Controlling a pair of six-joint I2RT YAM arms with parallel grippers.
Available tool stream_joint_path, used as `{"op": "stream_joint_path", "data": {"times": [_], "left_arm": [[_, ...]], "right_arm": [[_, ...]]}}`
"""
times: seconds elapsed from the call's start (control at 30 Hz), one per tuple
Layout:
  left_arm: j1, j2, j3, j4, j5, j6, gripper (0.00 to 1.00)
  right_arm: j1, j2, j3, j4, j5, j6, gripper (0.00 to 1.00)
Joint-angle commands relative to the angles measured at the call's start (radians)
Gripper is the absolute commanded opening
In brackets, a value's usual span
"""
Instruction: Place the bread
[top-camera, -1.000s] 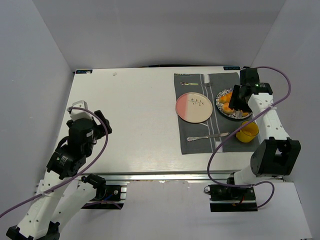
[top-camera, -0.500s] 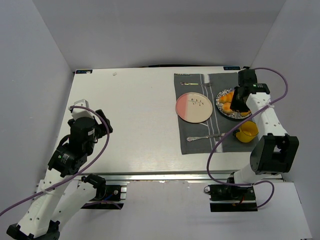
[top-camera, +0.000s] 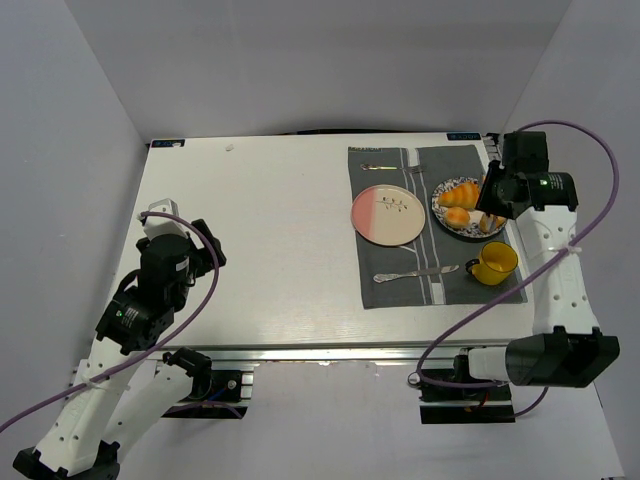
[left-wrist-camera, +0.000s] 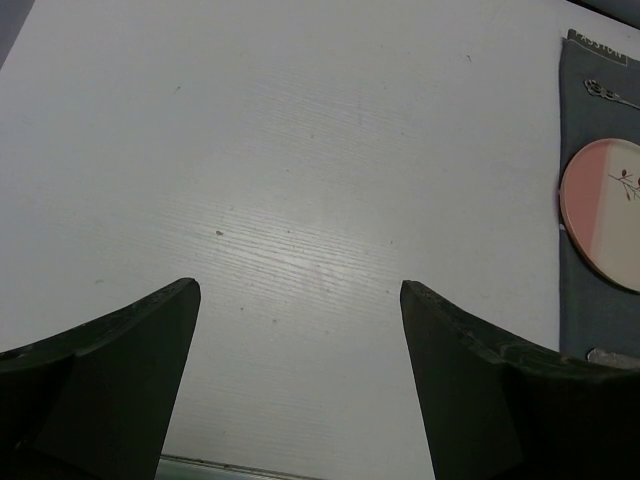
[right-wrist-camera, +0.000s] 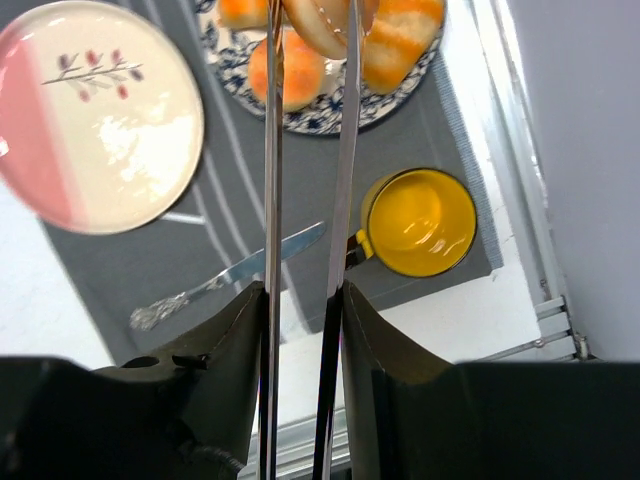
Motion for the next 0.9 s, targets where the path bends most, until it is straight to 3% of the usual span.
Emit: {"op": "stream_joint_path", "data": {"times": [0.0, 0.07, 0.17, 0.37, 0.87], "left_arm": [[-0.004, -0.010, 0.017, 0.014, 0.009, 0.004, 0.92], [-0.004, -0.013, 0.009, 0.018, 0.011, 0.001, 0.92], [-0.004, -0.015, 0.001, 0.031, 0.023, -0.010, 0.92], [-0.004, -0.021, -0.005, 0.040, 0.038, -0.028, 0.92], [-0.004, -0.026, -0.002, 0.025, 0.035, -0.027, 0.89]], "right_arm": [[0.014, -0.052, 0.026, -0.034, -0.091, -0.019, 0.31], [0.096, -0.068, -0.023, -0.005, -0.103, 0.004, 0.30], [0.255, -0.073, -0.089, 0.044, -0.056, 0.076, 0.22], [0.460, 0.009, -0.123, 0.135, -0.015, 0.200, 0.24], [0.577, 0.237, -0.094, 0.236, 0.209, 0.259, 0.24]]}}
